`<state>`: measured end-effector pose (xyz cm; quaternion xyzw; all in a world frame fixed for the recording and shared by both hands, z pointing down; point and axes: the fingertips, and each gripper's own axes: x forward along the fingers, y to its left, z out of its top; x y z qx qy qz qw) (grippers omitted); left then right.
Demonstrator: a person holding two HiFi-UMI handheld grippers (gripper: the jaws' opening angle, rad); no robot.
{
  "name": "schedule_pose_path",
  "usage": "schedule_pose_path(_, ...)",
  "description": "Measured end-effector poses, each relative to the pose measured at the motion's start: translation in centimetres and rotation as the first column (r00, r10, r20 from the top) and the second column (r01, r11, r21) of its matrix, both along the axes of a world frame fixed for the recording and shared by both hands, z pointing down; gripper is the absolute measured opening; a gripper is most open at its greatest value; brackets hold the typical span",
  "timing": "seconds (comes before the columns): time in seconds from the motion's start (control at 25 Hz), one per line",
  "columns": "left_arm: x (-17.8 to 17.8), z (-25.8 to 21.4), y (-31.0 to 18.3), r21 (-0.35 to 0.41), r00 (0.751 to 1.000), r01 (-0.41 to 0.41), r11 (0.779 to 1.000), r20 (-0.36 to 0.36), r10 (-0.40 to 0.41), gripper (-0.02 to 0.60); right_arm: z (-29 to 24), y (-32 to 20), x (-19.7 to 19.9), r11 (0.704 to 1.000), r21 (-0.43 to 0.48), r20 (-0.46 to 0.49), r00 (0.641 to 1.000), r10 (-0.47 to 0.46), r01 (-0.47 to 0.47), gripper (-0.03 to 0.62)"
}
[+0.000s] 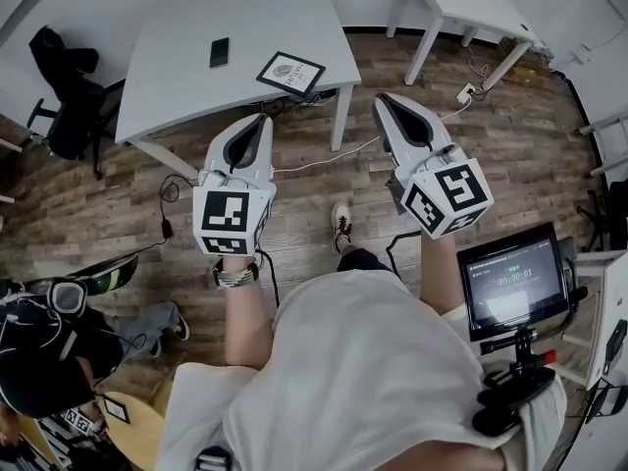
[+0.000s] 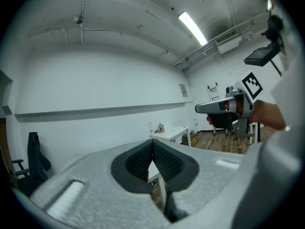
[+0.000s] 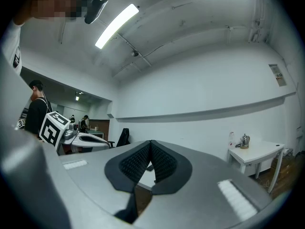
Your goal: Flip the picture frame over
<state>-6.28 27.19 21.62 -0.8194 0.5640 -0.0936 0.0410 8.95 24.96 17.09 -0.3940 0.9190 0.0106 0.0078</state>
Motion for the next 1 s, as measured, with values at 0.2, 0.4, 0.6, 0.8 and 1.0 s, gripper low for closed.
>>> schedule_pose_path(0.2,0.4,1.0,-5.1,-0.018,1.0,-0.018,1.0,0.023,0.019,0.006,1.4,-5.2,-0.3,0.999,-0.035,0.005,1.0,-0.011,0.011,0.002)
schedule_pose_path(0.4,1.4,2.1,-9.5,-0.049,0.996,-0.037,0.998,0.079,0.041,0.006,2.6,-10.3,-0.2,0.997,-0.065,0.006,1.0,-0.028,0.029,0.002)
schedule_pose_path(0.6,2.7,3.6,-16.3,-0.133,0.987,-0.067,0.989,0.133,0.085,0.008,3.7,-17.6,0.1,0.994,-0.103,-0.006,0.999,-0.041,0.04,0.002)
schedule_pose_path(0.8,2.7,6.4,-17.0,-0.197,0.979,-0.057,0.979,0.179,0.093,0.029,5.7,-18.1,0.3,0.992,-0.125,-0.014,0.999,-0.034,0.032,0.002)
schedule_pose_path(1.0,3.8,8.8,-19.0,-0.216,0.956,-0.078,0.973,0.259,0.134,0.039,7.7,-20.2,0.5,0.988,-0.148,-0.038,0.999,-0.039,0.033,0.002)
